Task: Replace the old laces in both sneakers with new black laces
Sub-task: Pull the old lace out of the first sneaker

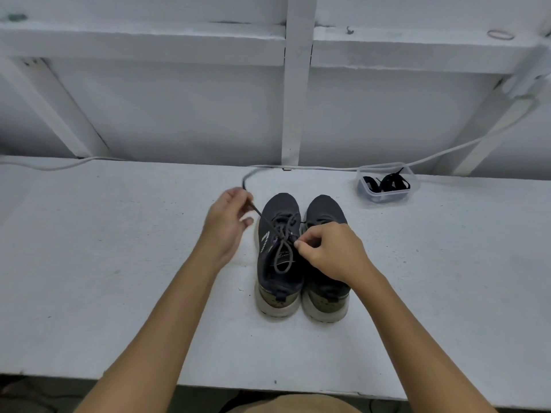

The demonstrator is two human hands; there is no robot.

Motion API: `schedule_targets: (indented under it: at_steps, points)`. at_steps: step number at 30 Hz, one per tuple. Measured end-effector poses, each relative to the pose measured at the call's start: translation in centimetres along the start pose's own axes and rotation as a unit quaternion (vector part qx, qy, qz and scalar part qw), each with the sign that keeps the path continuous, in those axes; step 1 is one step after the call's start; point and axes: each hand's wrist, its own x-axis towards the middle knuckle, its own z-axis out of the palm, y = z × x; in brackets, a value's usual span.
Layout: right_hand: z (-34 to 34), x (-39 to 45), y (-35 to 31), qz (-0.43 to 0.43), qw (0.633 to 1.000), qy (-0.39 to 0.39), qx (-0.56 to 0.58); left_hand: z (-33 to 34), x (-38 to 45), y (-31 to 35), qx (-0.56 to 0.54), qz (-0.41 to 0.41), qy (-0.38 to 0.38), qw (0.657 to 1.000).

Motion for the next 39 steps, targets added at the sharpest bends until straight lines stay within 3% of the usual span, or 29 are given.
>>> schedule_targets:
  at_steps: [2, 4, 8, 11, 18, 23, 25, 27, 29, 32, 35, 39]
  points:
    - [0.0, 0.0, -0.1, 0.003, 1.0, 0.0, -0.005, -0.9, 1.5, 1.4, -0.092, -0.002, 0.066, 0.994]
    - [-0.1, 0.1, -0.3, 0.006, 1.0, 0.004, -0.013, -1.7, 2.4, 1.6, 0.006, -0.022, 0.108, 0.994]
    - [-0.2, 0.2, -0.8, -0.004, 0.999, -0.007, -0.037, -2.2, 1.2, -1.3, 0.3, -0.092, 0.026, 0.949]
    - [-0.4, 0.2, -1.0, -0.011, 0.999, -0.014, -0.048, -1.3, -0.8, -2.8, 0.377, -0.085, -0.046, 0.921]
    - [-0.6, 0.5, -1.1, -0.016, 0.998, -0.024, -0.055, -0.6, -1.9, -3.1, 0.386, -0.021, -0.08, 0.919]
    - [-0.7, 0.9, -1.1, -0.009, 0.998, -0.031, -0.054, -0.7, -1.9, -3.2, 0.404, 0.081, -0.122, 0.903]
    - [-0.7, 0.9, -1.1, -0.005, 0.998, -0.037, -0.051, -0.4, -1.6, -3.0, 0.359, 0.094, -0.086, 0.925]
    - [-0.7, 1.0, -1.1, -0.003, 0.998, -0.04, -0.048, -0.2, -0.9, -2.3, 0.235, 0.057, -0.018, 0.97]
    - [-0.7, 1.1, -1.1, 0.001, 0.998, -0.041, -0.046, -0.4, -0.2, -1.6, 0.135, 0.022, 0.036, 0.99]
    - [-0.7, 1.0, -1.3, -0.012, 0.998, -0.041, -0.05, -1.3, 0.4, -1.7, 0.22, 0.006, 0.0, 0.975]
    - [-0.5, 0.8, -1.6, -0.051, 0.997, -0.027, -0.051, -2.2, 0.0, -2.6, 0.364, -0.007, -0.044, 0.93]
    - [0.3, 1.4, -2.2, -0.076, 0.992, -0.018, -0.1, -2.2, -1.0, -3.2, 0.383, 0.007, -0.032, 0.923]
